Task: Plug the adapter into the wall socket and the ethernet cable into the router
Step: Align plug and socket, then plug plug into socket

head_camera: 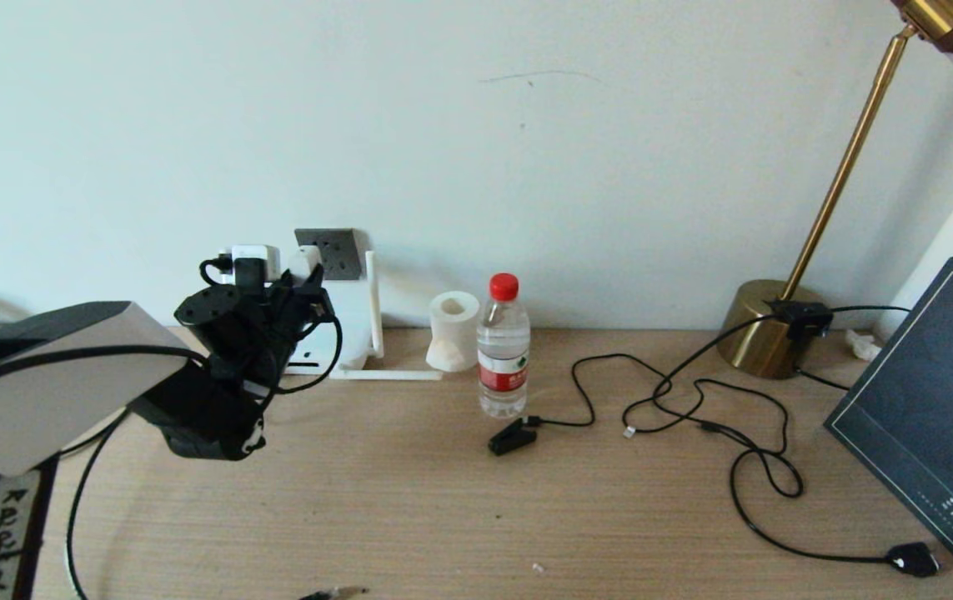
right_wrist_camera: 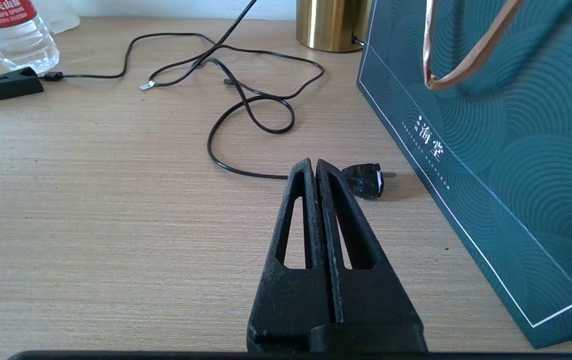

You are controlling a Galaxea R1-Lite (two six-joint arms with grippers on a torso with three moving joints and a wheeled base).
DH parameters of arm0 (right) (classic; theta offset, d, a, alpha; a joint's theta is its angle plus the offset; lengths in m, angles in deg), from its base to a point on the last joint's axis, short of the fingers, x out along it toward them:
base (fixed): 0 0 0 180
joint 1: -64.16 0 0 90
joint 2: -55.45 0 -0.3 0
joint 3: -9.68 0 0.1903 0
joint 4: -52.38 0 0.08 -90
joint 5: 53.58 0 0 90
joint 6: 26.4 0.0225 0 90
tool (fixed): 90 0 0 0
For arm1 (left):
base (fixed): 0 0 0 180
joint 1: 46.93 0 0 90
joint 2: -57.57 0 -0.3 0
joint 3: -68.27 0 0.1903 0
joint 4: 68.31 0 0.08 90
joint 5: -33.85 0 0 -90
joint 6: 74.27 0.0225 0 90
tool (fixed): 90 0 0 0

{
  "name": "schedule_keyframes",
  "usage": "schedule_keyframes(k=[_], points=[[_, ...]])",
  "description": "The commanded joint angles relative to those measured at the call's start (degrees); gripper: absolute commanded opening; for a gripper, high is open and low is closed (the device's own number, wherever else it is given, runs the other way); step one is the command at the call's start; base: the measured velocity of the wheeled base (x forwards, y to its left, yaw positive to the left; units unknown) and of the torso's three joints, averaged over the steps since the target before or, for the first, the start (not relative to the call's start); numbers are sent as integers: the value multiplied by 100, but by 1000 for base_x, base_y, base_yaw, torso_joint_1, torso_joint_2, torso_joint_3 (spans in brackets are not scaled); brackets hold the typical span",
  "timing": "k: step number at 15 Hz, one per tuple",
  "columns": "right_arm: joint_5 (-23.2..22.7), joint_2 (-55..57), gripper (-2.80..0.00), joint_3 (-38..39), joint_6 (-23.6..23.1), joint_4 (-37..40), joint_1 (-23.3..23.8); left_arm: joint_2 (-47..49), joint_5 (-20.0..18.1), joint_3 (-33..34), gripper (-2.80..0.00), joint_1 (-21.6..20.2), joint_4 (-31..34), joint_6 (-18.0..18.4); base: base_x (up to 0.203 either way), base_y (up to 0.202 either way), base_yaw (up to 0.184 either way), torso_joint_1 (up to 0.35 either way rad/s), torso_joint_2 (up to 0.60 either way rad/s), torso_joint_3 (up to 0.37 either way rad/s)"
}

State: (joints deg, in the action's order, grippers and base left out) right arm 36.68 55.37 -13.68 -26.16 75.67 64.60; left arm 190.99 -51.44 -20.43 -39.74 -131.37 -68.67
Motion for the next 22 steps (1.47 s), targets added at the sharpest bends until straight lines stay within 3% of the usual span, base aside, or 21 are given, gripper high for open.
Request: schedule_keyframes(k=[1,22], points=[[1,7,-280,0,2,7,0,96,12,-137,-280,8,-40,3,0,0,0,0,0,0],[1,7,-280,0,2,-1,0,342,13,-515,-280,19,-23,-41,0,0,0,0,0,0]])
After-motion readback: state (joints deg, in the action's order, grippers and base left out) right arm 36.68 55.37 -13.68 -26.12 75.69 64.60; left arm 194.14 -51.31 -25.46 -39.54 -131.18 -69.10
